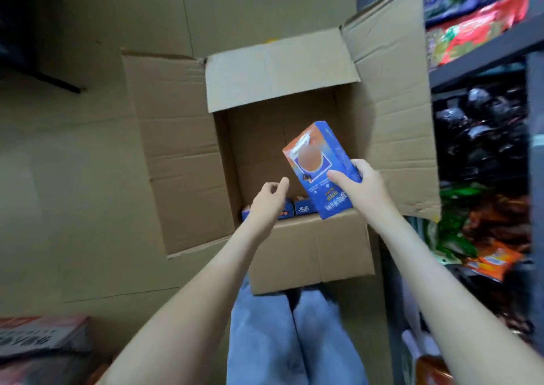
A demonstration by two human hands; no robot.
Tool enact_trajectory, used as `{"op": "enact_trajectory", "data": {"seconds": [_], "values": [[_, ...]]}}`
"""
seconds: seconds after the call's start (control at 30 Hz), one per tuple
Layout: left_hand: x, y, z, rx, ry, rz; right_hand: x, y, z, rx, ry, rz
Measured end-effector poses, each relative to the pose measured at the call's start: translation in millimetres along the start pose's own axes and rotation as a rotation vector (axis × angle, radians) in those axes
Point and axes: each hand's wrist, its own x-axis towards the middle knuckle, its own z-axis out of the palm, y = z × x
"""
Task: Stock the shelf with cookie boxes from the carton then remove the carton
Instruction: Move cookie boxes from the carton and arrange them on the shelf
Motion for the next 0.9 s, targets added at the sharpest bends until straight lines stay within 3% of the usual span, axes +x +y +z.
{"op": "enact_trajectory", "data": {"seconds": [0.07,0.13,0.23,0.4,0.5,0.67,0.8,0.9], "values": [[-48,31,-2,-0.194,-0.13,-0.001,-42,-37,-22,0.139,-0.021,0.014],[-99,59,-9,-0.228,-0.204,0.085,-85,-75,-44,0.201,-0.022,-0.01],[-172,89,-27,-0.327,-0.303,0.07,-154,-126,-78,0.057,-0.005,-0.147],[-279,127,-73,-0.392,-0.748,-0.153,-272,-189,-136,-0.09,0.114,-0.353],[-340,158,-93,-0.425,-0.81,-0.13,-342,-218,-170,-0.075,0.134,-0.454],[-463,207,-75,0.06,-0.86,0.126,-434,-235,-215,-0.342,0.368,-0.773],[-531,227,-42,0.354,-0.874,0.33,-486,-232,-248,-0.452,0.675,-0.767],[-574,234,-14,0.41,-0.881,0.496,-526,-225,-269,-0.382,0.824,-0.721]]}}
